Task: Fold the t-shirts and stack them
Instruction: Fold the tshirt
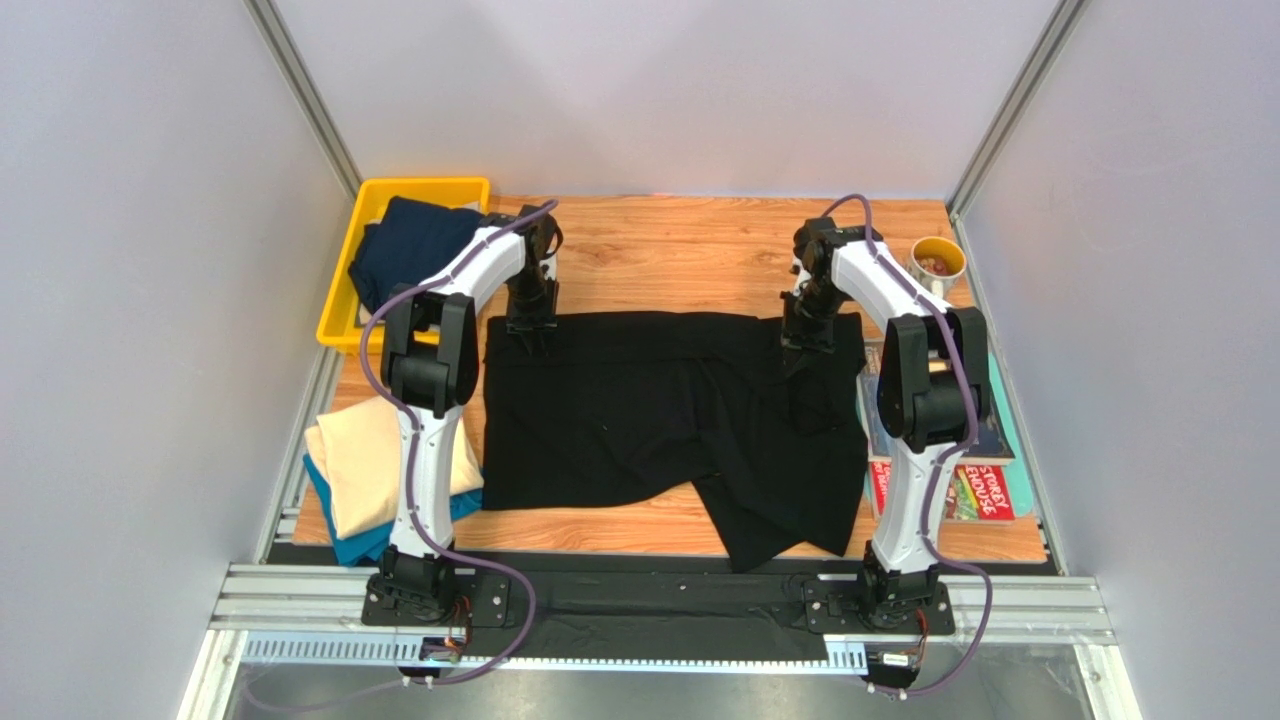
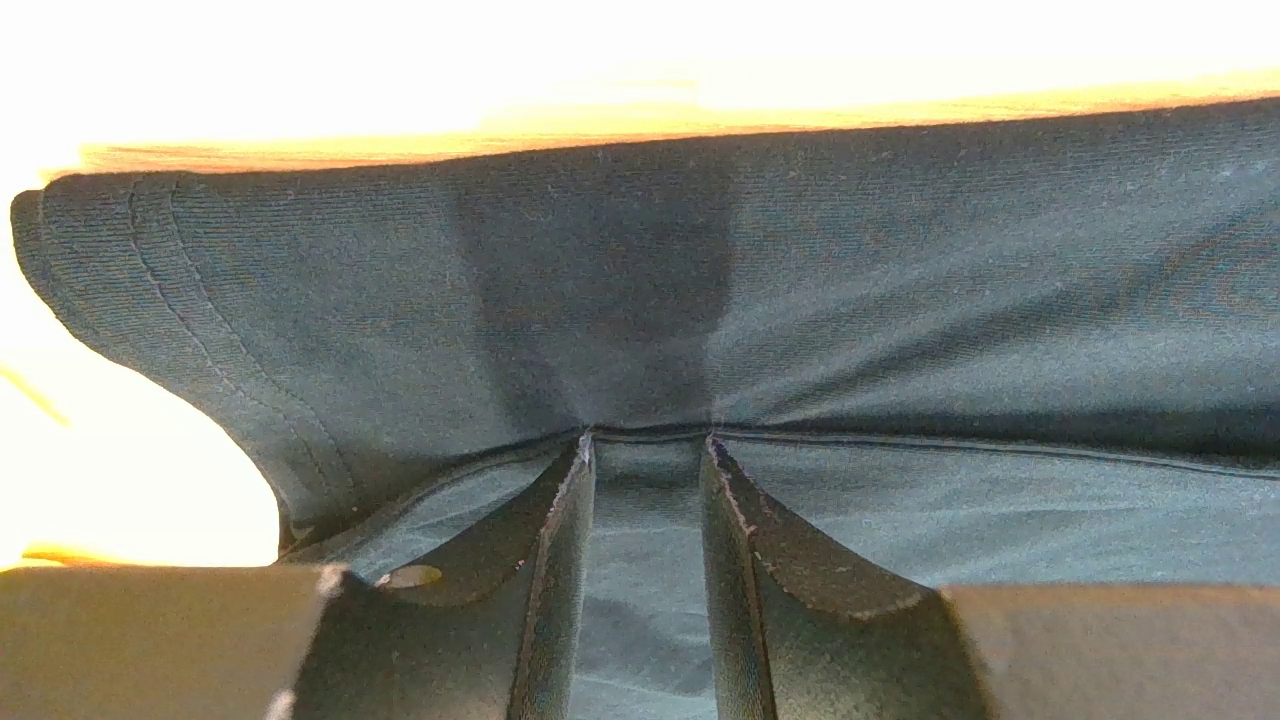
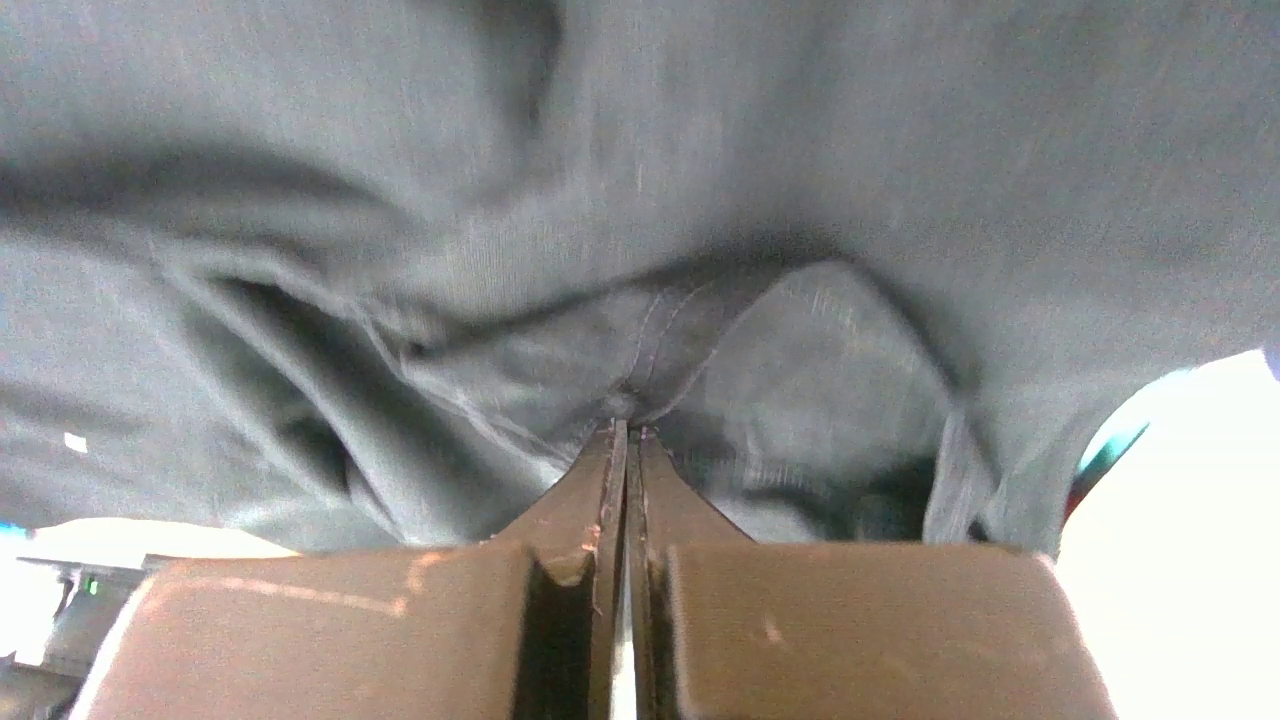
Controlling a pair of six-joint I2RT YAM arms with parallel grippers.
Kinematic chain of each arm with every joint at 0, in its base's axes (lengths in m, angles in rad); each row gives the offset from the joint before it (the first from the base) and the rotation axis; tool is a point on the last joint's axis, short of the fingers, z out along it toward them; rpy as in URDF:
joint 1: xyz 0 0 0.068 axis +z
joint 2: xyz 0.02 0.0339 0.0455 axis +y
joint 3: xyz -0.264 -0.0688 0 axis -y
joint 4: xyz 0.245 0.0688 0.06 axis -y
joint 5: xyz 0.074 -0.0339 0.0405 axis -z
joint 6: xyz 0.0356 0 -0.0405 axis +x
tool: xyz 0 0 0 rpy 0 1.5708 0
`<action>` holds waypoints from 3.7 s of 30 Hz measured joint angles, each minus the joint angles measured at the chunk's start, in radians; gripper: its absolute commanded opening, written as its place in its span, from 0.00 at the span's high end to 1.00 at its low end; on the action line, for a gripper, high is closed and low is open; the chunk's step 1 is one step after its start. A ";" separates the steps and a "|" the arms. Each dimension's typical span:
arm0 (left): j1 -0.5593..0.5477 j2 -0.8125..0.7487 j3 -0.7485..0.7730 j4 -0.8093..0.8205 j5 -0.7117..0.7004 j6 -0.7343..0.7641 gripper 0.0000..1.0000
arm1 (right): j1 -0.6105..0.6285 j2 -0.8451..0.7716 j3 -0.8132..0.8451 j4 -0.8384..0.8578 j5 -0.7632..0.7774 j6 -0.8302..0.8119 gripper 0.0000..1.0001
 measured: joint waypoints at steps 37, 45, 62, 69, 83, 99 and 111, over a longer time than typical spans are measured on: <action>0.000 0.013 0.050 -0.009 0.003 -0.004 0.62 | 0.179 -0.003 -0.033 -0.092 -0.129 0.028 0.56; 0.000 0.012 0.021 -0.004 0.002 -0.004 0.62 | 0.030 0.018 0.109 -0.057 -0.010 0.047 0.57; 0.000 -0.031 -0.062 0.020 -0.022 0.004 1.00 | -0.114 0.243 0.231 -0.020 0.147 0.114 0.98; 0.014 -0.033 -0.065 0.019 -0.012 -0.001 1.00 | -0.151 0.242 0.229 -0.030 0.133 0.148 1.00; 0.047 0.171 0.303 -0.133 0.058 -0.051 0.66 | -0.222 0.327 0.353 -0.133 0.085 0.171 0.91; 0.083 0.257 0.455 -0.127 0.099 -0.140 0.64 | -0.254 0.498 0.669 -0.183 0.010 0.227 0.73; 0.109 0.348 0.626 -0.027 0.156 -0.208 0.57 | -0.267 0.546 0.756 0.111 -0.105 0.277 0.59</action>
